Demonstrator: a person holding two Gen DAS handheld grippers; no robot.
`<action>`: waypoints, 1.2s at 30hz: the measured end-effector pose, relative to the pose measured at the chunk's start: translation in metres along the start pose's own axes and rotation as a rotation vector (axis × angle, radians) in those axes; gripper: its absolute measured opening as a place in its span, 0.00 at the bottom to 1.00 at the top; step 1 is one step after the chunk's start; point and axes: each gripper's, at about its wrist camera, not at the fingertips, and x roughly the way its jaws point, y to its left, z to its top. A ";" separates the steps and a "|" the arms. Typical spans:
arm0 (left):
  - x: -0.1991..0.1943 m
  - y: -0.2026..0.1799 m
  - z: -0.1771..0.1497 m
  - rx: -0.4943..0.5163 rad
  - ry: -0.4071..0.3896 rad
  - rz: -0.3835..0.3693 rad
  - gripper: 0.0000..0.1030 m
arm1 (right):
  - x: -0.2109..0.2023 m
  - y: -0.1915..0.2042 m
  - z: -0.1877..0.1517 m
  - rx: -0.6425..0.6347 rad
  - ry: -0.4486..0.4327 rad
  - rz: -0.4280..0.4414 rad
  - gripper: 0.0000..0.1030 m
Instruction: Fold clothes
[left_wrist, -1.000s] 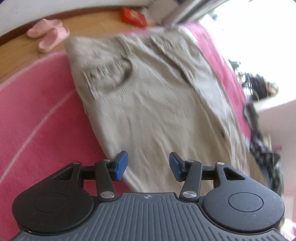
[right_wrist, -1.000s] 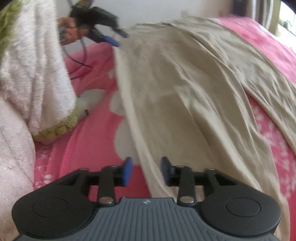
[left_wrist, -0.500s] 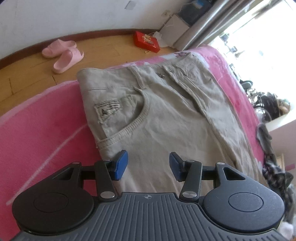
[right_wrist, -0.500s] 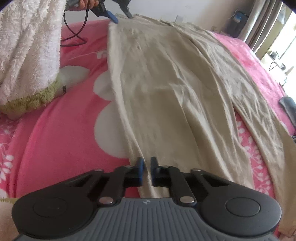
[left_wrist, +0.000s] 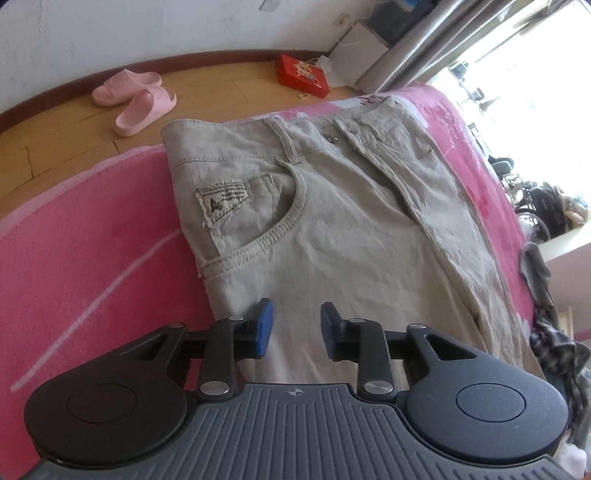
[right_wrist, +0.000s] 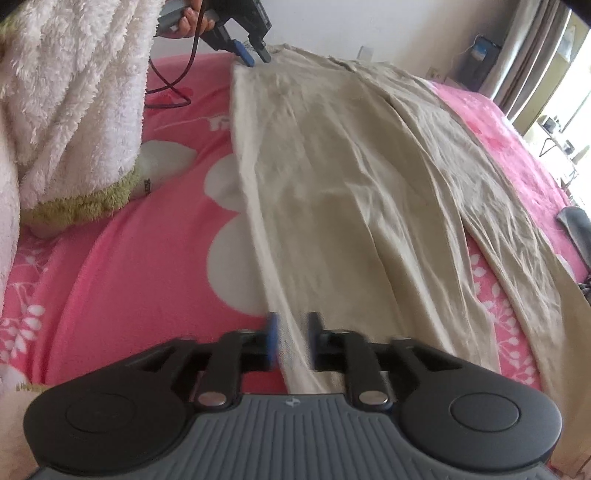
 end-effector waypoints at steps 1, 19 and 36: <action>-0.001 -0.001 -0.002 0.004 0.000 -0.001 0.33 | 0.000 0.001 0.001 0.000 -0.005 0.004 0.30; -0.014 0.009 -0.011 -0.120 -0.155 -0.024 0.39 | 0.020 -0.003 0.003 0.032 0.028 -0.023 0.02; -0.013 0.020 -0.017 -0.164 -0.151 0.023 0.48 | 0.021 -0.005 0.003 0.080 0.030 -0.008 0.02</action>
